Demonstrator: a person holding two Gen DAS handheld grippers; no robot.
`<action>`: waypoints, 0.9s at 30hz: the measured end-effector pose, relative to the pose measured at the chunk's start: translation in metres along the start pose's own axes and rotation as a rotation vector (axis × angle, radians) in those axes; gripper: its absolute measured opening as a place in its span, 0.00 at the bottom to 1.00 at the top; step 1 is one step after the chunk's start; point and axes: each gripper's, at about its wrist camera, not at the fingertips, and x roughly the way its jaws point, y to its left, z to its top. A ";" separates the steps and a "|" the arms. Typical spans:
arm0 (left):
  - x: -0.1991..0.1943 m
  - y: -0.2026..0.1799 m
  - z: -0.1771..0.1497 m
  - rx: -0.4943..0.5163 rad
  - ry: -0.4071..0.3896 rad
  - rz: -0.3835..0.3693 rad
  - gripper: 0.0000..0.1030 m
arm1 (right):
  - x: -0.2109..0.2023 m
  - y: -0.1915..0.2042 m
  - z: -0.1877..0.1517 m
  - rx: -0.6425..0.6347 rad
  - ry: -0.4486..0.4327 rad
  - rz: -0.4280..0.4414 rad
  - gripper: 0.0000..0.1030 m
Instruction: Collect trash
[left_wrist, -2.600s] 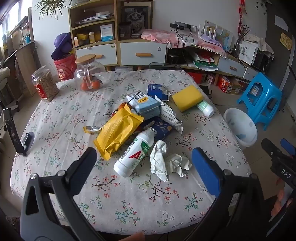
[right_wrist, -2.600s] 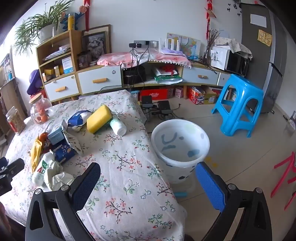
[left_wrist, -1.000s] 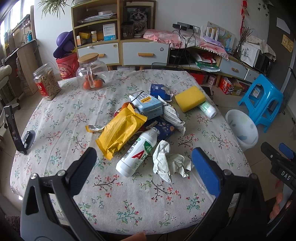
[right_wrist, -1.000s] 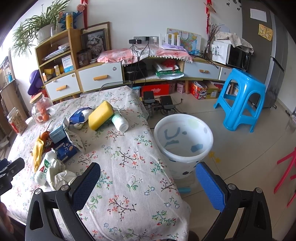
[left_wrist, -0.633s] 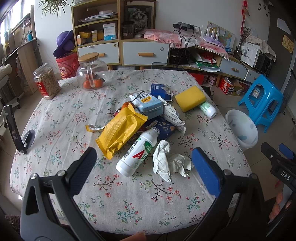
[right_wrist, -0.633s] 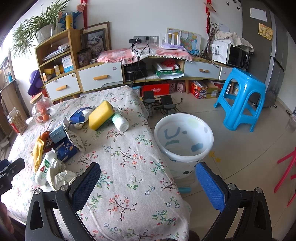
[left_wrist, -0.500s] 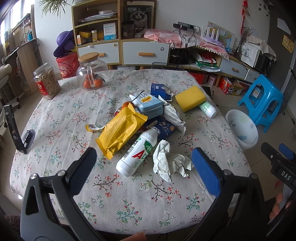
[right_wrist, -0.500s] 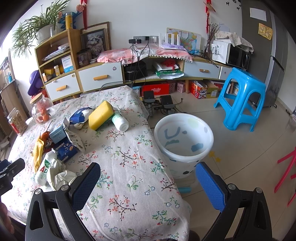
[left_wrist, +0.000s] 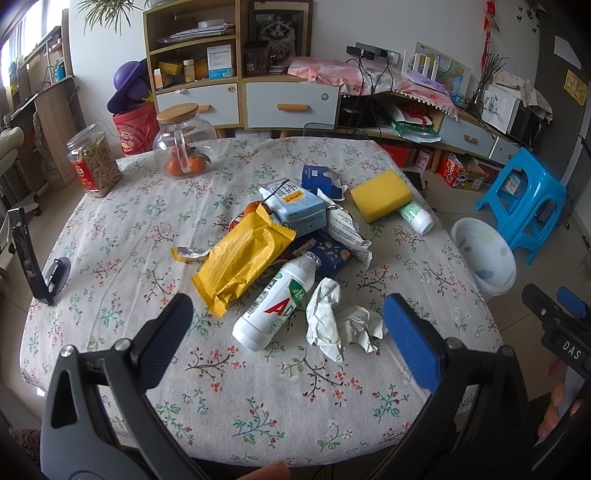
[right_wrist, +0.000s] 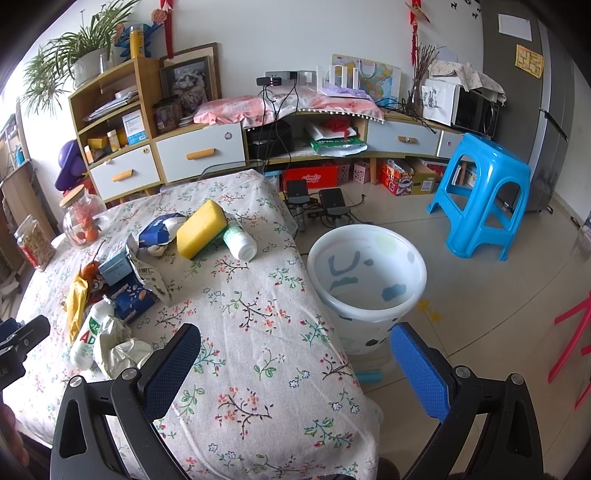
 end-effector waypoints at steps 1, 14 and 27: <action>0.000 0.000 0.000 0.000 0.000 0.000 0.99 | 0.000 0.000 0.000 0.000 0.000 0.000 1.00; 0.003 0.006 -0.008 0.001 -0.006 -0.003 0.99 | 0.000 -0.001 0.001 0.001 0.001 0.001 1.00; 0.005 0.015 0.019 0.024 0.028 -0.017 0.99 | -0.003 -0.003 0.027 -0.042 0.025 -0.069 1.00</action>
